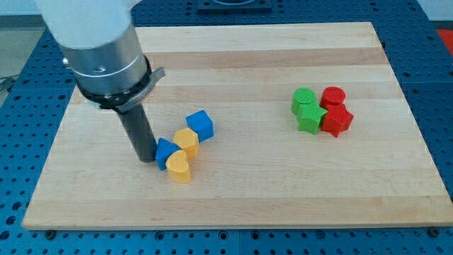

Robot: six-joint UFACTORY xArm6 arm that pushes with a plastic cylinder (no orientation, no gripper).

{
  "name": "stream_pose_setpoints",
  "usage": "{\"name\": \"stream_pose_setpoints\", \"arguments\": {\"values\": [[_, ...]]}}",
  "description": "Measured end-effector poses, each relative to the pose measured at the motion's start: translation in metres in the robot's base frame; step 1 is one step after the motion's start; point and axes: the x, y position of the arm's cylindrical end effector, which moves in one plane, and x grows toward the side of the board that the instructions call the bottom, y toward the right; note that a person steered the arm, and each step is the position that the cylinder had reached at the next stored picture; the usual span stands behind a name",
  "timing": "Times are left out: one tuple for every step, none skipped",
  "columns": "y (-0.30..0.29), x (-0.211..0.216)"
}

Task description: Separate the yellow blocks and blue triangle from the blue cube

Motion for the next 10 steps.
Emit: {"name": "stream_pose_setpoints", "arguments": {"values": [[0.028,0.009],[0.044,0.021],[0.055,0.037],[0.055,0.037],[0.053,0.052],[0.053,0.059],[0.055,0.057],[0.066,0.052],[0.072,0.052],[0.069,0.052]]}}
